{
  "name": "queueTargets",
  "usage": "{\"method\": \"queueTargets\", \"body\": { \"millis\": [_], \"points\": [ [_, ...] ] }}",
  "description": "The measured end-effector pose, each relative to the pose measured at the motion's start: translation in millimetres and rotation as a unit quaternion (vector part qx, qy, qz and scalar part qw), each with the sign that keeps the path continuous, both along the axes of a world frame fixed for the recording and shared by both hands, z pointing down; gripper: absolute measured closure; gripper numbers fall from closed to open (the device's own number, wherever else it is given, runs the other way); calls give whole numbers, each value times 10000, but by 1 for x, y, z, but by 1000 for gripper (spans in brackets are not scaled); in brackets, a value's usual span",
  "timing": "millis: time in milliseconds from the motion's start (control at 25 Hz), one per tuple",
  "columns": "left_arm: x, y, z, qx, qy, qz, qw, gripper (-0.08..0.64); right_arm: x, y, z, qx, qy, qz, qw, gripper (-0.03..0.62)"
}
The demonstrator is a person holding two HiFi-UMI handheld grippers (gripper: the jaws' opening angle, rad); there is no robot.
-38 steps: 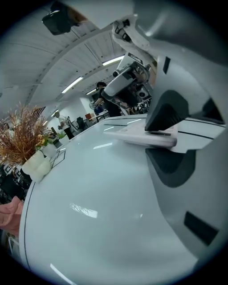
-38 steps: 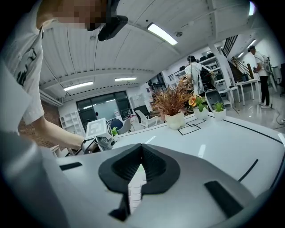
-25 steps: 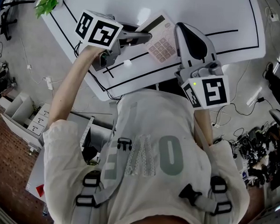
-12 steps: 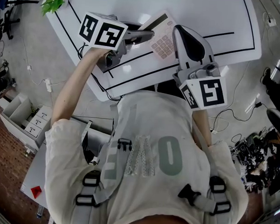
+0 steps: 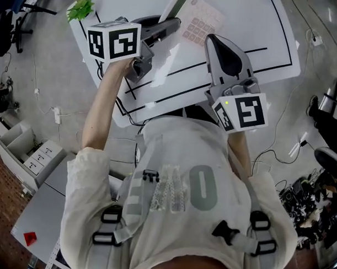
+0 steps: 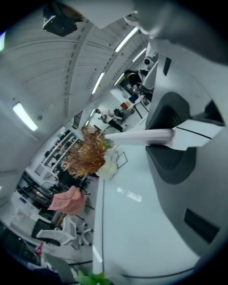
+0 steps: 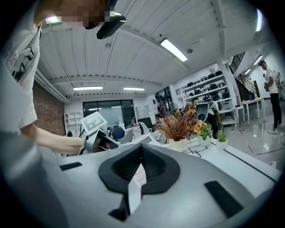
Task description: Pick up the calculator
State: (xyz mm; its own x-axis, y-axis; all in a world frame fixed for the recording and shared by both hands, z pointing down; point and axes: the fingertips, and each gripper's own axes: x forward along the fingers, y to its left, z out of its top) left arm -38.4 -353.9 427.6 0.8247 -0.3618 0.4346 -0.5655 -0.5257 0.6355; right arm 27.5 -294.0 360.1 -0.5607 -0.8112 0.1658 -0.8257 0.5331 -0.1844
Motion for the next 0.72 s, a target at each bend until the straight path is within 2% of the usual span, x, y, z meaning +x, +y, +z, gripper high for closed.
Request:
{"method": "queueTargets", "body": {
  "millis": [120,200,280,360,480,560,640,720],
  "points": [
    [-9,-12,-42,676,11,-534,9963,460,-2,1,-20,260,71,-48,9996,586],
    [-16,-16,-72,1157,-41,-901,9892,460,-3,4,-33,444,114,-100,9989,586],
    [-23,-13,-100,1684,-202,-1256,9775,460,-2,10,-47,618,129,-156,9979,586],
    [-30,-7,-128,2218,-426,-1539,9619,460,-1,16,-60,792,140,-214,9965,586],
    [-43,5,-161,2874,-811,-1904,9352,460,-5,24,-82,1075,214,-277,9936,586],
    [-52,20,-177,3257,-1151,-2165,9131,460,-8,34,-95,1176,208,-316,9923,586],
    [-60,37,-193,3681,-1473,-2454,8846,460,-10,44,-106,1276,194,-344,9910,586],
    [-65,55,-206,4115,-1724,-2775,8509,462,-9,51,-114,1392,207,-337,9895,586]
  ]
}}
